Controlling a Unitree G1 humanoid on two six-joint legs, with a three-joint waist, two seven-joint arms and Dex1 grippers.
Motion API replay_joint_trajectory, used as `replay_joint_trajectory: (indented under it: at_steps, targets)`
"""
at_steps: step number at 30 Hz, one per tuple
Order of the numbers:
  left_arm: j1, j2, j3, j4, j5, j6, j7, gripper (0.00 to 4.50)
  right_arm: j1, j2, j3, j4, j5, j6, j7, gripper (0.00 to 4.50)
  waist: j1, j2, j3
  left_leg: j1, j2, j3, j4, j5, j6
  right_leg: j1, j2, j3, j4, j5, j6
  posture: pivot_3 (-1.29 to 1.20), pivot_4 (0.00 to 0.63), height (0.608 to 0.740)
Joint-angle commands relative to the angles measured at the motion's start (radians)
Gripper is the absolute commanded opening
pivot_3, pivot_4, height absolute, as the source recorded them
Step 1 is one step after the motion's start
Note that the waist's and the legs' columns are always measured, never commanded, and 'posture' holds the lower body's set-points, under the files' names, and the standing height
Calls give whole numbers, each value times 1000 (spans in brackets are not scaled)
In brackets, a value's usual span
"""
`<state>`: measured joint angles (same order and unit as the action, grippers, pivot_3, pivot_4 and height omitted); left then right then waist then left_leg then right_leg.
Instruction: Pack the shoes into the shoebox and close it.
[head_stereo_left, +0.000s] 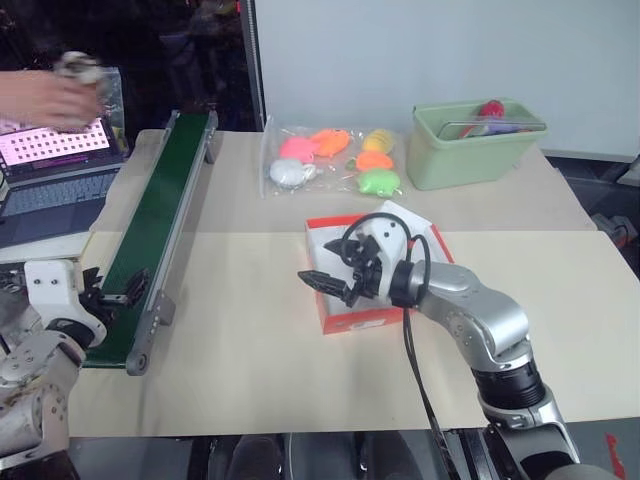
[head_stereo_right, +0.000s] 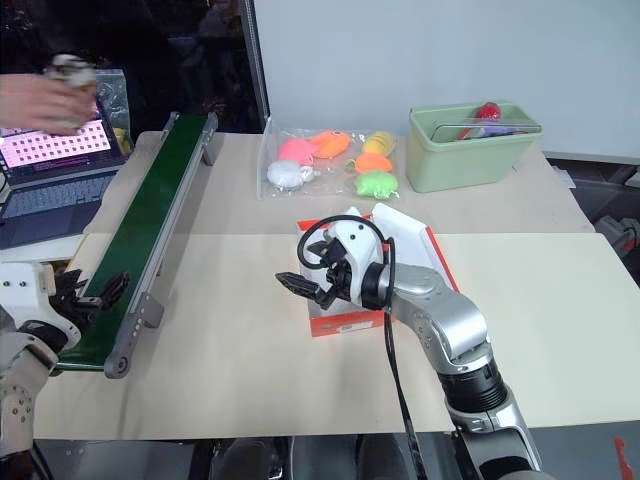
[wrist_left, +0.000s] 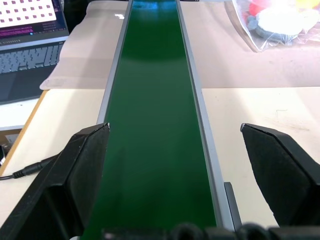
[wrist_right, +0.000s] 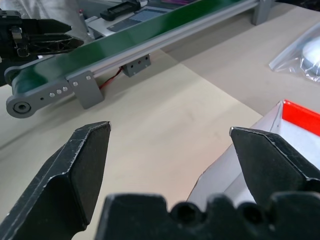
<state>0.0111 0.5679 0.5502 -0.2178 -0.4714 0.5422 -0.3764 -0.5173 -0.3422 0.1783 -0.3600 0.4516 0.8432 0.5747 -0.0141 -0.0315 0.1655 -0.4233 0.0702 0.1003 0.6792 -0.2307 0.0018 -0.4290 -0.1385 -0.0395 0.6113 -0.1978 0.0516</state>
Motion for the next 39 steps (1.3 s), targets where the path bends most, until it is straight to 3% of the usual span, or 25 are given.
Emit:
replay_joint_trajectory:
  at_steps: [1,28,39]
  targets:
    - [-25,12,-23,-3,12,-21,-10,4500,5,-2,-17,-33,-1,-19,-11,4475,0,0,0,0,0,0,0,0,0,0,0,0,0,0,0,0,150,729]
    - [-91,29,-51,47,43,-28,-18,4500,31,9,-21,-47,-2,-20,-59,4475,0,0,0,0,0,-1,0,0,0,0,0,0,0,0,0,0,150,729]
    - [-141,83,-31,71,62,89,57,4500,28,9,-20,-46,-1,-18,-56,4475,1,0,0,0,0,-1,0,0,0,0,1,0,0,0,0,0,150,729]
